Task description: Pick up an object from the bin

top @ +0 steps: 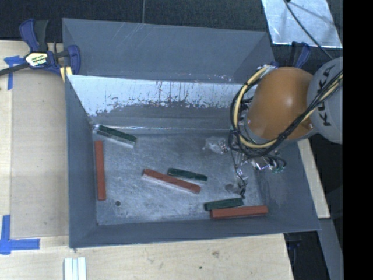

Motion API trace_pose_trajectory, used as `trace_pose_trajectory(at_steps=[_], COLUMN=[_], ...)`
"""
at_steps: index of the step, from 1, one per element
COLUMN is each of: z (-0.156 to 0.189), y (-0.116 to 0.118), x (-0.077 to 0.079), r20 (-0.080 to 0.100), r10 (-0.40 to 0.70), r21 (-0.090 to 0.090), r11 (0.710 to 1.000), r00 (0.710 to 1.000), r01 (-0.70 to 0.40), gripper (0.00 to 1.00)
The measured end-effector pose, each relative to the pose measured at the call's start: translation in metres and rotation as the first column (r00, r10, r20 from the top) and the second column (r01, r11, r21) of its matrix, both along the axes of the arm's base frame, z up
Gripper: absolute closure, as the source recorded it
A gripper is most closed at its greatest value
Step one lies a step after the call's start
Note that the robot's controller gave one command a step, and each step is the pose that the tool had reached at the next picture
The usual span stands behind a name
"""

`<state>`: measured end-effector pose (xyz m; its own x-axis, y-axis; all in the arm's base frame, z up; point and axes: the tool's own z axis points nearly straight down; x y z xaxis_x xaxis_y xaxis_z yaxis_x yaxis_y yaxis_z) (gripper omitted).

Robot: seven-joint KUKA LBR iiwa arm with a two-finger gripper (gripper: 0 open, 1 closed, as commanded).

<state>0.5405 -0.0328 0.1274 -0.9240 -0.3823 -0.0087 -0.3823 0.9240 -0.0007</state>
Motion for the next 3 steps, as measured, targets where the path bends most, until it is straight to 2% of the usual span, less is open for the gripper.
trace_pose_trajectory(at_steps=[1,2,3], z=[-0.060,-0.056,0.093], y=[0.075,0.070,0.059], x=[-0.007,-0.004,-0.035], r20=[-0.010,-0.003,0.003], r10=[0.077,0.072,0.038], r21=[0.002,-0.002,-0.003], r11=[0.997,0.997,0.999], r00=[0.997,0.997,0.999], r01=[-0.077,-0.072,-0.038], gripper=[0.00,1.00,1.00])
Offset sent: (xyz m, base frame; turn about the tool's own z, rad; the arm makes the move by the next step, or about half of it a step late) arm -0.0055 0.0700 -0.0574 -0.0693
